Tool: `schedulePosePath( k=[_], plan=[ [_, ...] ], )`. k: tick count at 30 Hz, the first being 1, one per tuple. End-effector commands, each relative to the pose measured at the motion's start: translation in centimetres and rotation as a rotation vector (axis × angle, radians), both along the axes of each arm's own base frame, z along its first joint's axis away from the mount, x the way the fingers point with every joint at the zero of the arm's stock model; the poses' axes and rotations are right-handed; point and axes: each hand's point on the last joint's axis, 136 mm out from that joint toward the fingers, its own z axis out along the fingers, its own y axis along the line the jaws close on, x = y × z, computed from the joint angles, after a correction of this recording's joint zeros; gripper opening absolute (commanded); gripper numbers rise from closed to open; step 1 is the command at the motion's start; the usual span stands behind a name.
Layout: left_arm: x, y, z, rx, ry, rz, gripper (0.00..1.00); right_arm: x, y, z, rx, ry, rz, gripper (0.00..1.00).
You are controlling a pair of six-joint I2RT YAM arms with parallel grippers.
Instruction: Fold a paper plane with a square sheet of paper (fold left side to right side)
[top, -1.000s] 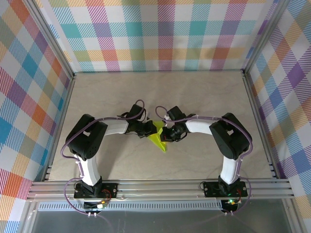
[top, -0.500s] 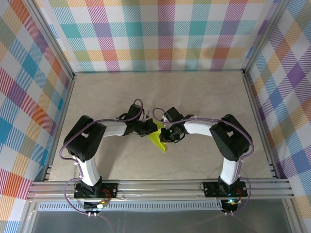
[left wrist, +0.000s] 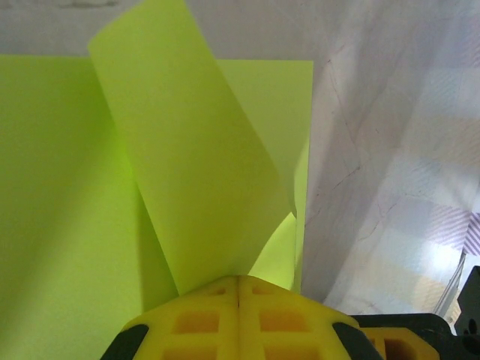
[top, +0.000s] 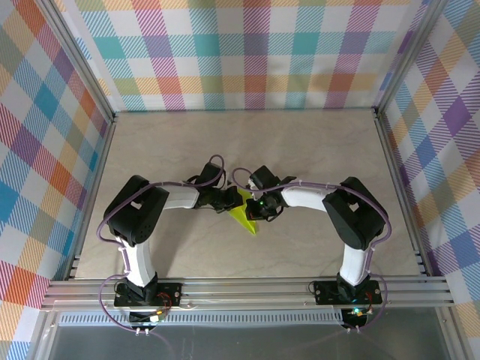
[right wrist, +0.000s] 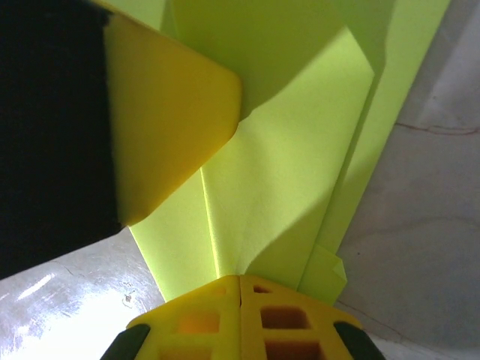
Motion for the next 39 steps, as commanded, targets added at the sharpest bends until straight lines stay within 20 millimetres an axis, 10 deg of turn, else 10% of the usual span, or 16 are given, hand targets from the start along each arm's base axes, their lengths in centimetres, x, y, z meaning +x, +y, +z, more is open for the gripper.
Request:
schedulePosePath(
  k=[1,28,39],
  plan=[
    [0.2,1.2,-1.8,0.098,0.004,0.004,0.01,-5.3,-8.5,-6.9,-0.403,0.165,0.013,0.0],
    [10.4,7.3,-1.0,0.127,-0.079,0.132,0.01,-6.3,-8.9,-7.6,-0.4,0.203,0.025,0.0],
    [7.7,5.7,4.8,0.034,-0.158,0.062,0.01,-4.7,-7.8,-5.2,-0.277,0.157,-0.014,0.0]
  ],
)
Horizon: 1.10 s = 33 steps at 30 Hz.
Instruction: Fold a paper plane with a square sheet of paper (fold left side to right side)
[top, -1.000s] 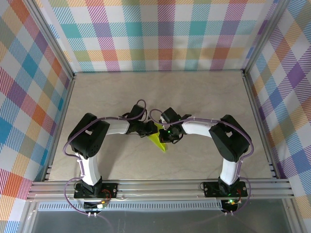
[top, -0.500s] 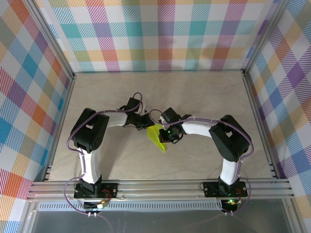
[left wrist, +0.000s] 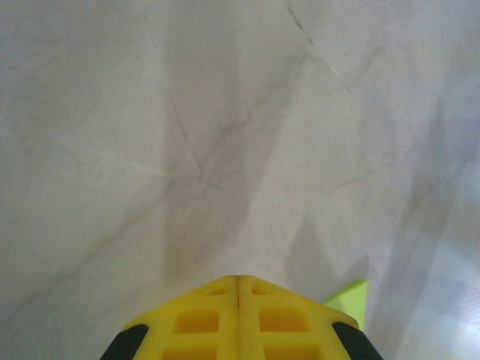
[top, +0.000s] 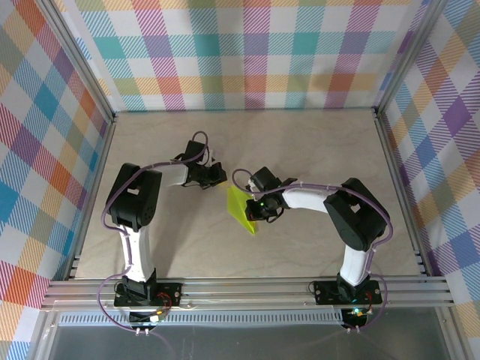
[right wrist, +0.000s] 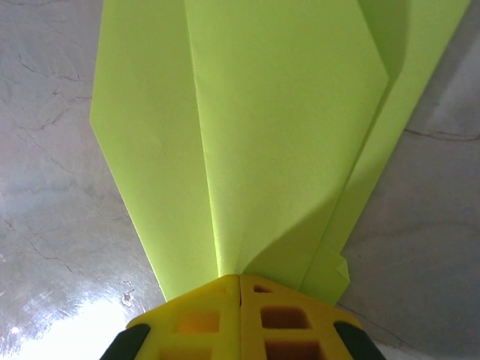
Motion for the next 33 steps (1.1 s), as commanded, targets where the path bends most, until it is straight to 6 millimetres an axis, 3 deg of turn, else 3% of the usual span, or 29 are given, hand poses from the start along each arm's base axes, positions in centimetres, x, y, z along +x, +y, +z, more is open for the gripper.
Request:
schedulePosePath(
  k=[1,7,13,21,25,33],
  plan=[
    [-2.2,-1.3,3.0,-0.037,-0.046,-0.064,0.02,-4.9,-7.5,-5.3,-0.302,0.193,-0.031,0.0],
    [-5.7,-5.0,3.7,-0.091,-0.05,-0.16,0.02,-4.6,-6.9,-4.9,-0.268,0.189,-0.026,0.0],
    [-6.1,-7.0,1.6,-0.066,-0.012,-0.199,0.02,-4.5,-6.4,-4.8,-0.239,0.194,-0.028,0.0],
    [-6.2,-6.2,-2.2,0.019,0.055,-0.175,0.01,-4.0,-4.6,-3.6,-0.148,0.184,-0.016,0.0],
    [-7.0,-5.4,-4.1,0.069,0.102,-0.165,0.0,-3.2,-2.0,-1.6,-0.03,0.181,0.011,0.0],
    [-8.4,-5.0,-5.0,0.109,0.124,-0.173,0.0,-0.8,1.0,3.5,0.141,0.1,0.029,0.0]
  ],
)
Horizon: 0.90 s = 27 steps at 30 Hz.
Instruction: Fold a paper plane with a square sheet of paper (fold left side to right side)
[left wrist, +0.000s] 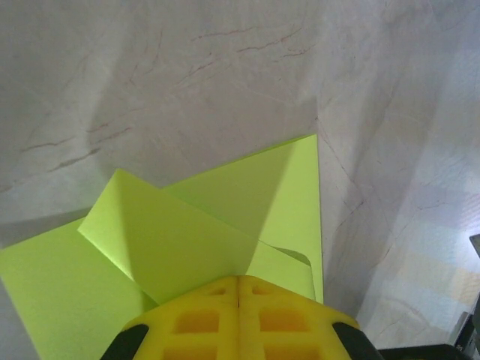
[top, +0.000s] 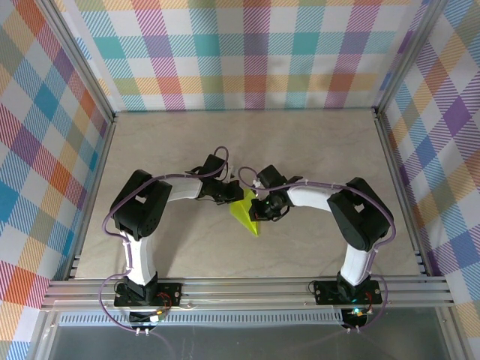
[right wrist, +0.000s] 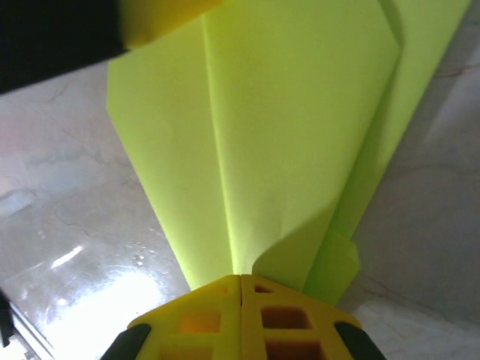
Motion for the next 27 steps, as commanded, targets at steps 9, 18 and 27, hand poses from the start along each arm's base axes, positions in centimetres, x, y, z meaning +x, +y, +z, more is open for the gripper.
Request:
schedulePosePath(
  k=[9,18,27],
  plan=[
    [-1.8,1.5,-3.1,0.119,0.055,0.018,0.0,1.8,2.2,3.1,0.166,-0.014,-0.013,0.0],
    [-1.9,1.4,-3.2,0.12,0.057,0.017,0.0,3.7,3.1,1.9,0.159,-0.036,-0.039,0.0],
    [-1.8,1.4,-3.0,0.118,0.053,0.018,0.0,4.1,2.7,-0.3,0.097,-0.027,-0.051,0.0]
  ],
)
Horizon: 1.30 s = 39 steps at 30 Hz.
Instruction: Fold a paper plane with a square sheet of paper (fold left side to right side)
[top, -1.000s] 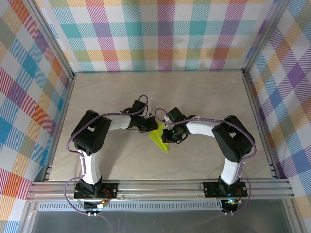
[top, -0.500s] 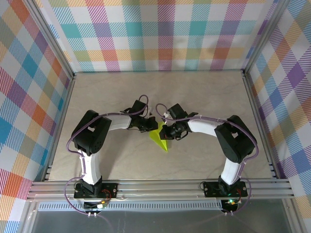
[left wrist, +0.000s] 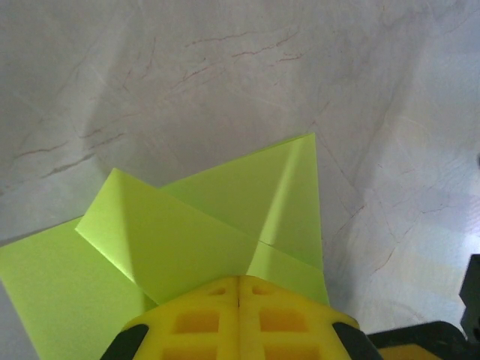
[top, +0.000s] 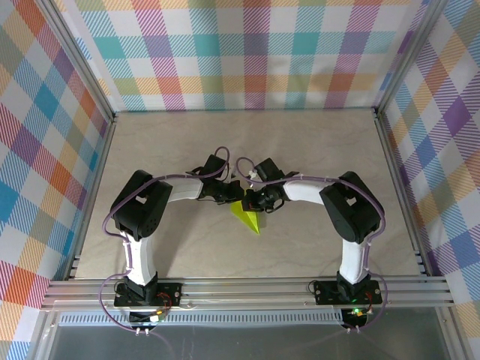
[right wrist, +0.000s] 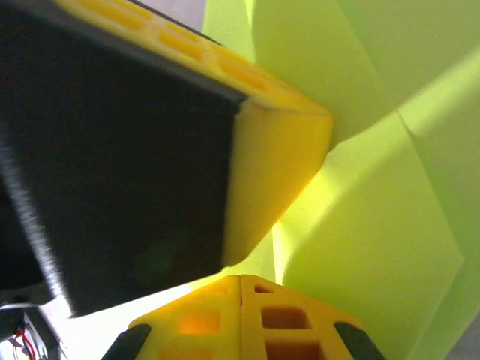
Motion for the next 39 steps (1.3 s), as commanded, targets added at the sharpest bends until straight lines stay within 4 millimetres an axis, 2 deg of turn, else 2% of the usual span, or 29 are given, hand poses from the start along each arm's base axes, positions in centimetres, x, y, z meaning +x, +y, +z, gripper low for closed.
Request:
schedulePosePath(
  k=[1,13,21,39],
  plan=[
    [-1.8,1.6,-2.9,0.108,0.066,0.021,0.0,0.4,-0.1,-0.8,-0.023,0.002,-0.008,0.0],
    [-1.6,1.9,-3.3,0.128,0.069,0.037,0.0,-3.0,-1.9,-2.0,-0.1,0.065,0.028,0.0],
    [-1.6,2.1,-4.0,0.142,0.078,0.041,0.0,-4.3,-2.7,-1.8,-0.122,0.078,0.032,0.0],
    [-1.3,2.2,-4.0,0.155,0.074,0.039,0.0,-7.0,-5.0,-2.4,-0.185,0.117,0.018,0.0]
  ],
)
